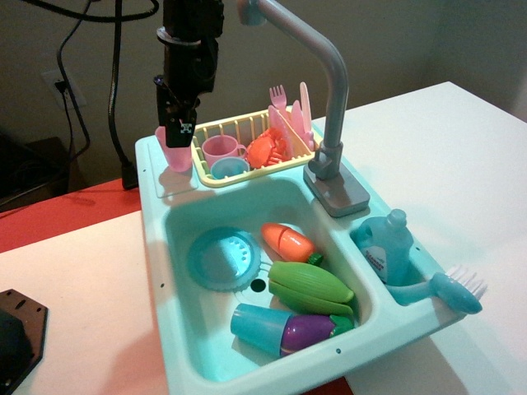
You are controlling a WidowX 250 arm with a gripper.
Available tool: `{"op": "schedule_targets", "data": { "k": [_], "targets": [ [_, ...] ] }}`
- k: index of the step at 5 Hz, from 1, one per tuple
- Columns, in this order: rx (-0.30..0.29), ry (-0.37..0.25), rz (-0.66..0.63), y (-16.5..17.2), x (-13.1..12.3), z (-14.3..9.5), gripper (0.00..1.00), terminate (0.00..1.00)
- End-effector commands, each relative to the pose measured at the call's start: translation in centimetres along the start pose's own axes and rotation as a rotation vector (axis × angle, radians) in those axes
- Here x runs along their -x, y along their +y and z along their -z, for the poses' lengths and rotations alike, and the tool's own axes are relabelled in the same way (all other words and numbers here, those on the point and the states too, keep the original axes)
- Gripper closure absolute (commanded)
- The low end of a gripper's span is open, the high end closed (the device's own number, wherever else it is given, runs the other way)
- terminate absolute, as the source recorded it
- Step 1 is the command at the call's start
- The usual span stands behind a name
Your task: Put cup from counter to sink
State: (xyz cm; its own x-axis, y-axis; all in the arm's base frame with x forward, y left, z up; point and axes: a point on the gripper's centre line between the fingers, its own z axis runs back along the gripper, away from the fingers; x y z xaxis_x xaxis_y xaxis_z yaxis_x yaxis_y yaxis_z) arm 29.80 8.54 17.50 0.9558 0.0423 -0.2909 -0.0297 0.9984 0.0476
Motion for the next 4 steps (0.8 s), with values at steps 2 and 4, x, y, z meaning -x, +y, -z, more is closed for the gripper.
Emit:
{"op": "schedule_targets", "data": {
  "k": [2, 4],
  "targets": [
    [-0.004, 0.005, -0.015, 0.5, -0.8, 0.3, 0.0, 0.0],
    [-0.011, -0.004, -0.022, 0.3, -0.5, 1.5, 1.0, 0.0]
  ]
}}
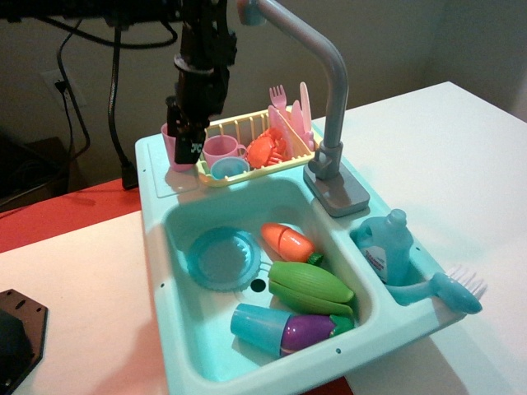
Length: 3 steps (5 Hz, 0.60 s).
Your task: Put cup from counter to sink
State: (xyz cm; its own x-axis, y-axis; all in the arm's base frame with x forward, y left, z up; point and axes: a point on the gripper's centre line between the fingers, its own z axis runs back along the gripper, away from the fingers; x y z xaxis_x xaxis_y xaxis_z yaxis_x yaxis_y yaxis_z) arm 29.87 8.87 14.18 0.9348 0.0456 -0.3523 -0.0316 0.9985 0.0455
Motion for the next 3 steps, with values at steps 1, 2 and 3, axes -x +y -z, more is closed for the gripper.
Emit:
{"op": "schedule_targets", "data": {
  "k": [1, 2, 3],
  "targets": [
    [-0.014, -0.072, -0.018, -0.07, 0.9, -1.42, 1.0, 0.0],
    [-0.015, -0.074, -0.019, -0.19, 1.15, -1.34, 1.0, 0.0],
    [-0.021, -0.088, -0.019, -0.16, 1.42, -1.55, 1.0, 0.0]
  ]
}}
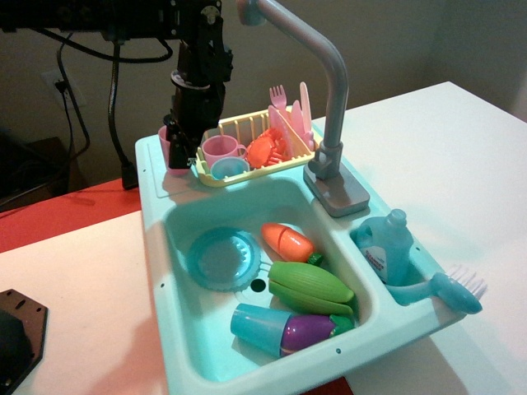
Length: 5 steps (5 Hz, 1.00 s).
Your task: Put cup from counter to sink
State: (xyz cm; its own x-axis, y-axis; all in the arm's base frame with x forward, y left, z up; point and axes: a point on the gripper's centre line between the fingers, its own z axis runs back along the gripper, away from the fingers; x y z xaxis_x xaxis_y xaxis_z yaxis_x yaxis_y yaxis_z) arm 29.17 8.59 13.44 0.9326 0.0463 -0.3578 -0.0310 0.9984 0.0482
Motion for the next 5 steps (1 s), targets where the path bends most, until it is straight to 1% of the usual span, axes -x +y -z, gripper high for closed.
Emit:
{"op": "schedule_targets", "data": {
  "k": [1, 2, 3, 4, 5],
  "targets": [
    [-0.043, -0.153, -0.023, 0.2, 1.3, -5.1, 1.0, 0.0],
    [-0.045, -0.218, -0.017, -0.6, 0.9, -8.0, 1.0, 0.0],
    [-0.024, -0.242, 0.026, -2.6, -0.1, -8.9, 1.0, 0.0],
    [0.01, -0.236, 0.123, -5.8, -1.3, -9.1, 1.0, 0.0],
    [0.061, -0.217, 0.224, -8.7, -1.8, -8.1, 1.0, 0.0]
  ]
}}
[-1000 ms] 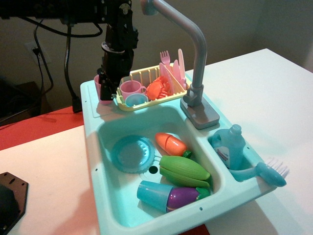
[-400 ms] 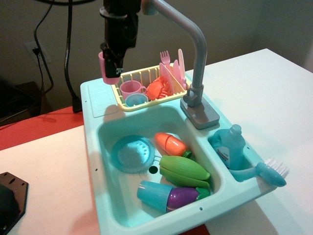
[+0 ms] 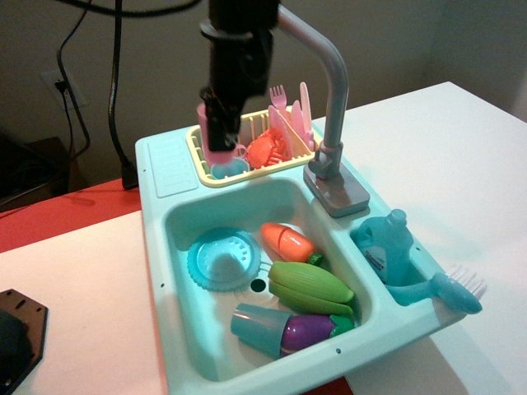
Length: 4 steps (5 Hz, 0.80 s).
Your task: Put cup from counter to sink
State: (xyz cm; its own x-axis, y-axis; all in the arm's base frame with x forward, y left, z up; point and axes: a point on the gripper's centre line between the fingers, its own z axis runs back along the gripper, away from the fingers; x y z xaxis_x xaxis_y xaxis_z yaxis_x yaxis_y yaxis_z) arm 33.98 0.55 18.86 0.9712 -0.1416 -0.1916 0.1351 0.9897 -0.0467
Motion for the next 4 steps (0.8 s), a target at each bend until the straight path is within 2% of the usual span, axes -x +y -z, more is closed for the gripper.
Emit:
{"op": "schedule_targets", "data": {
  "k": [1, 3, 4],
  "targets": [
    [0.033, -0.021, 0.072, -2.4, 0.0, 0.6, 1.0, 0.0],
    [0.06, -0.007, 0.088, -4.2, -1.3, 3.9, 1.0, 0.0],
    [0.028, -0.007, 0.087, -4.3, -2.0, 5.6, 1.0, 0.0]
  ]
}}
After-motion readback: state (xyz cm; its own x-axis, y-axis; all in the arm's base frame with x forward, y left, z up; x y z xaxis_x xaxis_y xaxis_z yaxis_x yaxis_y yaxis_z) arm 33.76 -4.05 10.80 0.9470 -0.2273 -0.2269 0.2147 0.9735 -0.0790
